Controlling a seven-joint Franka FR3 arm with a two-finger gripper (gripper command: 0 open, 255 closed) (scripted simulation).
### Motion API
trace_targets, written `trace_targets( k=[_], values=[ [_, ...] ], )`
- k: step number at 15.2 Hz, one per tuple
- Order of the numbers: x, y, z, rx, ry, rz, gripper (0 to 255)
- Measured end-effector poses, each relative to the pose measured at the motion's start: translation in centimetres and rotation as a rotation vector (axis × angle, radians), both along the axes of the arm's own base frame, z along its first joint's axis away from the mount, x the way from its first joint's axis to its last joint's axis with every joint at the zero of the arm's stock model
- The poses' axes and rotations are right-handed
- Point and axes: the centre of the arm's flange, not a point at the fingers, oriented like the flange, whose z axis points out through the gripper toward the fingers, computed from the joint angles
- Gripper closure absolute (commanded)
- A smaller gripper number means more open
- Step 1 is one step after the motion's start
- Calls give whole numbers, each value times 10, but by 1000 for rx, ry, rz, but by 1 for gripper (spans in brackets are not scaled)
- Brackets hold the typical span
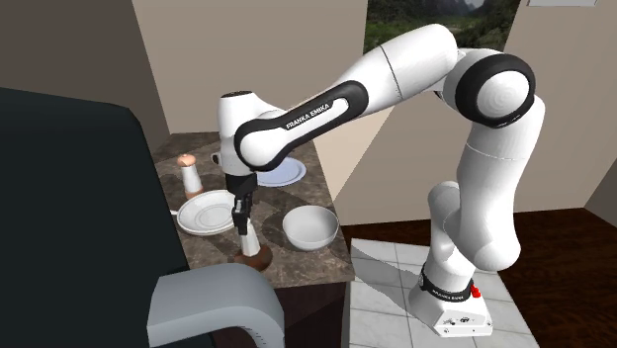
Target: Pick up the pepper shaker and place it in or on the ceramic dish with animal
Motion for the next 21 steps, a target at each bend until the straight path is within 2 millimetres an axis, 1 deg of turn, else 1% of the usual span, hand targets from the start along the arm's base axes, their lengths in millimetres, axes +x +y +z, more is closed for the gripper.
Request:
trace_targets(
  k=[3,9,10,16,17,20,21],
  values=[
    [0,0,-14,0,0,0,255],
    [-1,0,-18,0,0,0,255],
    [-1,0,-18,0,0,0,0],
    [-1,0,-18,0,-1,0,0],
    [-1,-1,-14,0,-1,0,0],
    [0,-3,20,0,-2,0,0],
    [-2,-5,26,0,-2,0,0]
  ],
)
